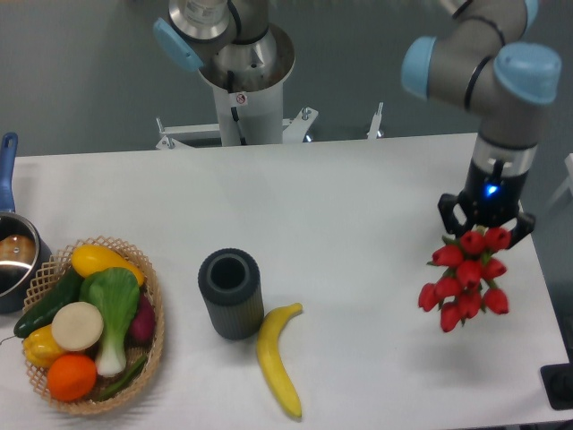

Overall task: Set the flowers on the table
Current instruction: 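Move the gripper holding the red tulips down toward the table beside the banana, then lower the tulips onto the table surface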

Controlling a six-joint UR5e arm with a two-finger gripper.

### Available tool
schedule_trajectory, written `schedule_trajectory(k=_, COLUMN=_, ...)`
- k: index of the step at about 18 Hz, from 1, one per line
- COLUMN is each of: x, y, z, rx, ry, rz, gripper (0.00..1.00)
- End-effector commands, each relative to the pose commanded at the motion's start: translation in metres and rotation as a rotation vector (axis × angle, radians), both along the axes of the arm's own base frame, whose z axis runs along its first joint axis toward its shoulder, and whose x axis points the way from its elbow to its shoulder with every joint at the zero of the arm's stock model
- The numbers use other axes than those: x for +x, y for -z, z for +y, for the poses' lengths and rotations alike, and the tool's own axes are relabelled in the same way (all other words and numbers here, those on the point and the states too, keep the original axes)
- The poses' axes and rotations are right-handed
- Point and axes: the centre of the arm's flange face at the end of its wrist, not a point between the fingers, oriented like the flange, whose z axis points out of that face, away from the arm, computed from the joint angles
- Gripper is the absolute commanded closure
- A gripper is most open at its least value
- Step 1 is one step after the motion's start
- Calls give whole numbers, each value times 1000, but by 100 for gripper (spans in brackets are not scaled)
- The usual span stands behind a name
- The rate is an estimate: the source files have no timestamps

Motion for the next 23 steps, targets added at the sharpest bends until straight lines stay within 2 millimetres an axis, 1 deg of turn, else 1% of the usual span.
schedule_trajectory(k=2, x=3, y=13, z=9, rx=-18, ry=11, rz=-14, gripper=62)
schedule_trajectory(k=4, x=7, y=24, z=15, rx=-93, ry=15, rz=1, gripper=62)
schedule_trajectory(k=7, x=24, y=43, z=34, rx=-240, ry=42, rz=36, gripper=62)
schedule_trajectory(k=9, x=28, y=52, z=39, rx=-269, ry=48, rz=33, gripper=62)
schedule_trajectory(k=10, x=32, y=54, z=44, rx=-268, ry=51, rz=28, gripper=62)
schedule_trajectory(k=13, x=35, y=63, z=50, rx=-269, ry=39, rz=15, gripper=62)
schedule_trajectory(k=15, x=42, y=69, z=58, rx=-263, ry=36, rz=5, gripper=62)
schedule_trajectory(k=17, x=43, y=73, z=61, rx=-258, ry=19, rz=0, gripper=62)
schedule_trajectory(k=22, x=48, y=67, z=72, rx=-226, ry=-26, rz=-1, gripper=61)
schedule_trajectory(k=23, x=48, y=66, z=73, rx=-211, ry=-38, rz=-9, gripper=58)
